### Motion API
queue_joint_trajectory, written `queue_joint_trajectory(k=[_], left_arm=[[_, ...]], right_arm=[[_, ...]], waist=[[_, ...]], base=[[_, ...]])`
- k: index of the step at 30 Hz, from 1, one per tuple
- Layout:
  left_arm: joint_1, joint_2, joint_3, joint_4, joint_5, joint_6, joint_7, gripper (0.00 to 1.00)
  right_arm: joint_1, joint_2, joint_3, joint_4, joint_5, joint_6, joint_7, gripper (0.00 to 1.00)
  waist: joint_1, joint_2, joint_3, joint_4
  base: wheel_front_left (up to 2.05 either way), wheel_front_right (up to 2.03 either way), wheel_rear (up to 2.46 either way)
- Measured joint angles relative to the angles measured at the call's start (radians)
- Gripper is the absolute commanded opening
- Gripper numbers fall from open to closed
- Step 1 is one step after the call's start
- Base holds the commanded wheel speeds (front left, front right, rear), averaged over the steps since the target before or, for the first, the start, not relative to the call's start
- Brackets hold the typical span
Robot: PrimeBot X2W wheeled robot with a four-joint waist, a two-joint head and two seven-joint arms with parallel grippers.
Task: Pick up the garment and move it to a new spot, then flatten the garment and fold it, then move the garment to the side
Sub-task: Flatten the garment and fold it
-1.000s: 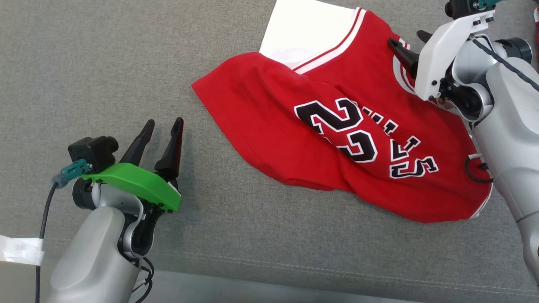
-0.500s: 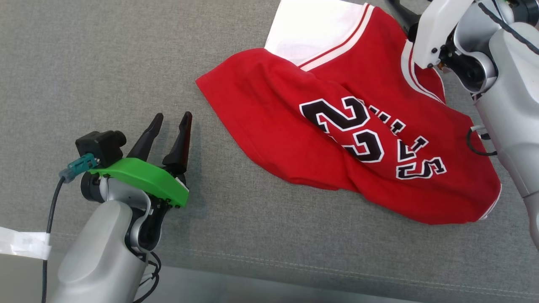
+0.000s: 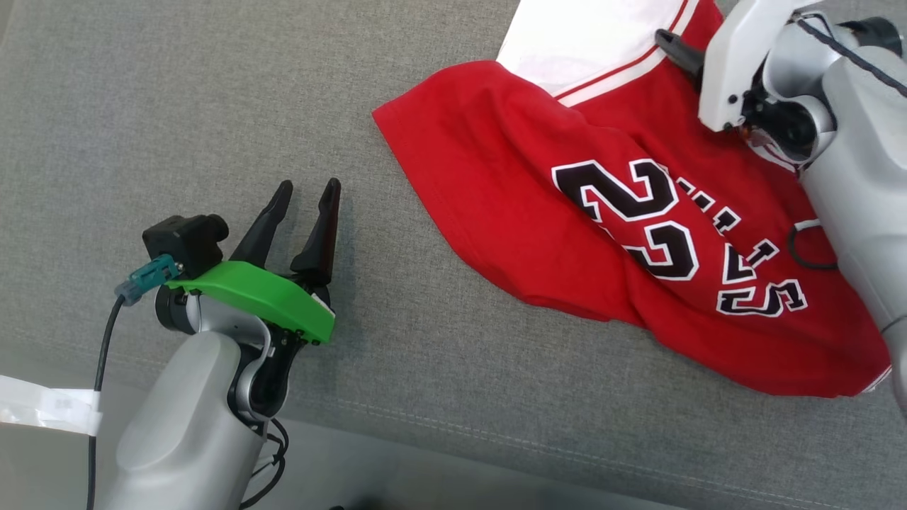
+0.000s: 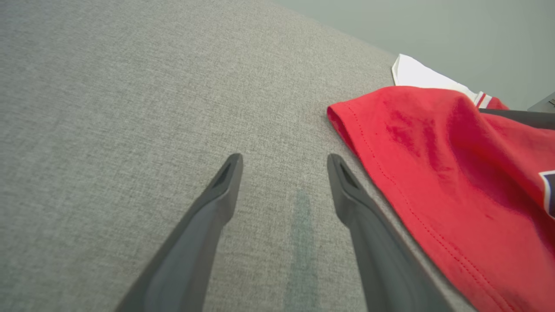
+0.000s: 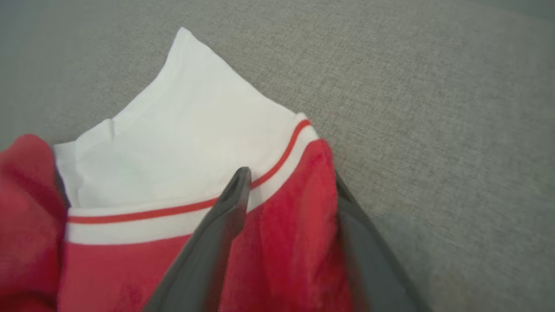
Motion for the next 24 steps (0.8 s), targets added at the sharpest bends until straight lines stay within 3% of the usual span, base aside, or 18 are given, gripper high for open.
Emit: queue_joint_trajectory(k=[1,8,16,24], left_arm=[[0.000,0.000,0.001,0.003,0.000,-0.001,-0.001,1.00],[0.000,0.017,0.013,0.016,0.000,-0.005,-0.012,1.00],[-0.004,0.029,0.016,0.043,-0.008,-0.009,-0.010,1.00],[-0.095,0.059,0.011,0.092,-0.008,-0.010,0.044,1.00]], right_arm=[[0.001,0.012,0.008,0.001,0.010,0.000,0.007,0.01],[0.002,0.039,0.057,0.000,0.054,0.000,0.007,0.00],[-0.009,0.014,0.016,-0.014,0.069,0.000,-0.139,0.00],[-0.006,0.025,0.022,-0.016,0.115,0.000,-0.193,0.00]], waist=[[0.0000,0.0000,0.000,0.001],[0.0000,0.0000,-0.015,-0.017],[0.0000,0.0000,-0.042,-0.068],[0.0000,0.0000,-0.059,-0.133]], base=[[0.00,0.00,0.00],[0.00,0.00,0.00],[0.00,0.00,0.00],[0.00,0.00,0.00]])
